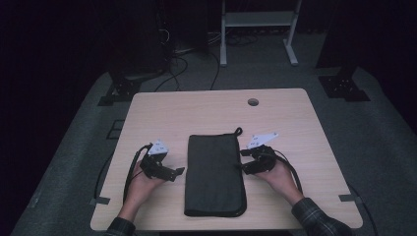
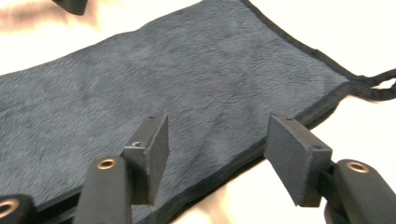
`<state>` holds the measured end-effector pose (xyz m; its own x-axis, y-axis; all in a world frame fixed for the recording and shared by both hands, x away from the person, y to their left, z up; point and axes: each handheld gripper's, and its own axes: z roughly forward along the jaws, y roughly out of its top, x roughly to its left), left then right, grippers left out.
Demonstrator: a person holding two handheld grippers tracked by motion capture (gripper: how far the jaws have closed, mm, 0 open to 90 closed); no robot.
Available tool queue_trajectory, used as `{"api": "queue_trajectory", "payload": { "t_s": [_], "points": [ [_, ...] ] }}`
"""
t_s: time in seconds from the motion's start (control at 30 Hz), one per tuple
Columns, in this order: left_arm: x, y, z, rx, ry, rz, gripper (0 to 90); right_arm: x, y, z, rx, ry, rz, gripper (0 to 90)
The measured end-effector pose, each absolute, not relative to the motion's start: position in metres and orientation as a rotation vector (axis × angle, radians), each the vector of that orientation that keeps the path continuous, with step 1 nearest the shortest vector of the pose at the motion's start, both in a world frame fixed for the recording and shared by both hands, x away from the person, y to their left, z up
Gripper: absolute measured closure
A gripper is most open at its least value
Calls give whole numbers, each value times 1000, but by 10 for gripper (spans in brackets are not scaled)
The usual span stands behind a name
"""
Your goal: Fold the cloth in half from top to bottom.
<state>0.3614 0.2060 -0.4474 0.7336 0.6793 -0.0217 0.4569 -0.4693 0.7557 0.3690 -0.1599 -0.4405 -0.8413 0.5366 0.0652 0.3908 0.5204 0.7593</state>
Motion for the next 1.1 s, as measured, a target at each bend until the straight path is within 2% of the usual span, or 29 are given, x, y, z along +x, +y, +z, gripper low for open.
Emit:
{"api": "queue_trajectory", "payload": {
  "t_s": [0.13,0.2,0.53,0.87,0.93,1.1],
  "points": [
    [376,198,-440,2144,840,364,12,385,-162,-436,834,2534,1243,343],
    [383,195,-437,2143,829,365,48,393,-163,-433,856,2509,1251,342],
    [419,181,-432,2149,821,409,120,431,-161,-428,899,2422,1289,332],
    [456,172,-445,2168,868,382,164,460,-149,-452,967,2444,1214,333],
    [461,171,-448,2164,865,386,203,464,-148,-458,987,2447,1209,333],
    [471,166,-458,2197,884,366,226,472,-147,-471,1023,2461,1181,333]
  ]
}}
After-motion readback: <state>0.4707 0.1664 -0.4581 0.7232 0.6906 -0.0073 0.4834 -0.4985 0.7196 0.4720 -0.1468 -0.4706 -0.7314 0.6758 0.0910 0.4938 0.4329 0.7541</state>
